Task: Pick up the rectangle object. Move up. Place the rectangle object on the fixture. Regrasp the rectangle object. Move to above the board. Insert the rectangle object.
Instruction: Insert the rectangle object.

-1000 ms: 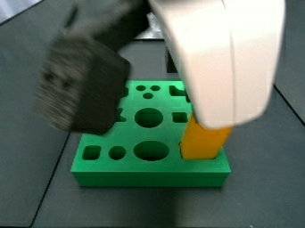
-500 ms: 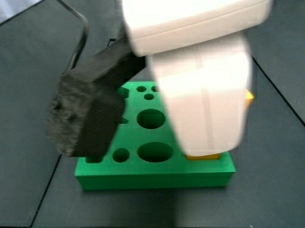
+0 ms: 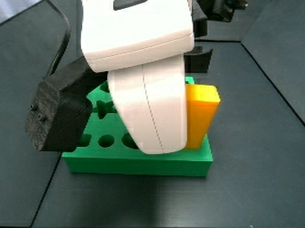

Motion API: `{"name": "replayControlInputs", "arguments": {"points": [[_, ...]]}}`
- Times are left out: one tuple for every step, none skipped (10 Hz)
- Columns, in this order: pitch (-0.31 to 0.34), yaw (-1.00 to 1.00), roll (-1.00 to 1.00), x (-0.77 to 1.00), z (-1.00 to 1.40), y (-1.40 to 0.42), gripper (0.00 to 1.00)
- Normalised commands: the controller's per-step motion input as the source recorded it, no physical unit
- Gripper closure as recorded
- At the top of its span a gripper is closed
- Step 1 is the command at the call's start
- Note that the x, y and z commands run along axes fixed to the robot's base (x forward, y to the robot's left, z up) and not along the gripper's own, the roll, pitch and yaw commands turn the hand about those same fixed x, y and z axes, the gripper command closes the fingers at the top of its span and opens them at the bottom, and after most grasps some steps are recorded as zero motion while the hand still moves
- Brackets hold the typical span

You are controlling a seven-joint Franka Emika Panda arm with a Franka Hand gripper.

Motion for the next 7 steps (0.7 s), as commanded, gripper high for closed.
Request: {"name": "replayControlInputs", "arguments": {"points": [[0.000,0.00,0.00,0.44,-1.00,0.13,1.00],[0.004,0.00,-0.04,0.49,-1.00,0.12,1.00],[0.026,-0.04,-0.16,0.35,-0.81,0.20,1.00],[-0.006,0.00,-0.01,0.00,0.00,0.00,1.00],[-0.007,0.00,0.00,0.00,0.00,0.00,1.00],[-0.019,0.00,-0.02,0.00,-0.03,0.01,1.00],[-0.016,0.00,0.00,0.00,-0.04,0.00,1.00]]}}
